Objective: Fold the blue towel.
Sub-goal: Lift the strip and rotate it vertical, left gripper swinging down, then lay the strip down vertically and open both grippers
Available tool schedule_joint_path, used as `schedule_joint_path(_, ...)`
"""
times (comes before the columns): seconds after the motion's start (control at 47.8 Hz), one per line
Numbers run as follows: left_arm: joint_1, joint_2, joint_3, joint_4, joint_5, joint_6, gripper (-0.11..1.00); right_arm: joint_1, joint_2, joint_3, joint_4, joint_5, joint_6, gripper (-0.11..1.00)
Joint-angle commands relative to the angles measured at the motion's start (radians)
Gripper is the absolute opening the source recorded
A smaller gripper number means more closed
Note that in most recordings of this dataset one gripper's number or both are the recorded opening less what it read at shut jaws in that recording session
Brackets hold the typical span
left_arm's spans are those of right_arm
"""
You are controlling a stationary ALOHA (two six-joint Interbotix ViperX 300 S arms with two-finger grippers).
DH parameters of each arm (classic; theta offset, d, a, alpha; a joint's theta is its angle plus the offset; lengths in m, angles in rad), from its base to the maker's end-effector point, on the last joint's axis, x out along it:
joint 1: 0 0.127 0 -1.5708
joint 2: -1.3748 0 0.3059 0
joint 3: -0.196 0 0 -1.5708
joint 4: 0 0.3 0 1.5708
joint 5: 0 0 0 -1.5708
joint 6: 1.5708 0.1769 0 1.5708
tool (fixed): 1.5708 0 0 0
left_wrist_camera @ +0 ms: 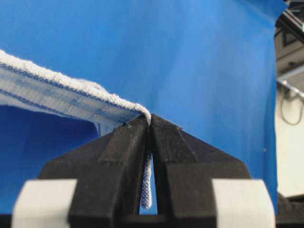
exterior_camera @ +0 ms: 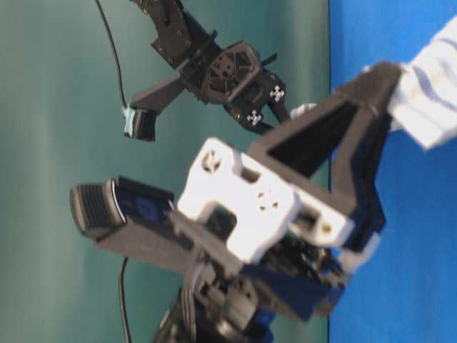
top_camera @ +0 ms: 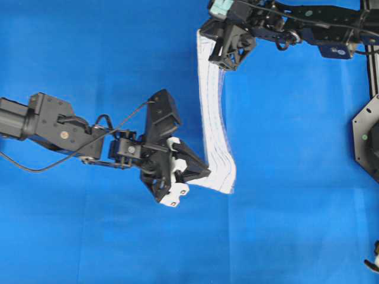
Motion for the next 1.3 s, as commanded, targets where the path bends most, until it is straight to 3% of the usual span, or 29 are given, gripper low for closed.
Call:
schedule_joint_path(0.0, -0.052, -0.048, 0.002, 0.003, -0.015, 0.0, 0.01, -0.005, 0.0, -0.048, -0.003, -0.005, -0.003, 0.03)
schedule_joint_path(0.544, -0.058, -0.071, 0.063, 0.0, -0.002, -0.006, 0.02, 0.009, 0.081, -0.129, -0.009, 0.029, -0.014, 0.04)
schedule_joint_path(0.648, -0.058, -0.072, 0.067, -0.006, 0.014, -0.029, 0.12, 0.009, 0.081, -0.129, -0.009, 0.029, -0.015, 0.18)
schedule_joint_path(0.836, -0.066, -0.072, 0.067, -0.006, 0.06, -0.071, 0.68, 0.014, 0.081, -0.127, -0.014, 0.021, -0.035, 0.73)
schedule_joint_path(0.941, -0.066, -0.084, 0.077, -0.006, 0.074, -0.071, 0.9, 0.014, 0.081, -0.127, -0.018, 0.018, -0.041, 0.94)
schedule_joint_path(1.275, -0.043, -0.245, 0.181, 0.012, 0.236, -0.043, 0.86, 0.009, 0.018, -0.101, -0.038, 0.031, -0.048, 0.92)
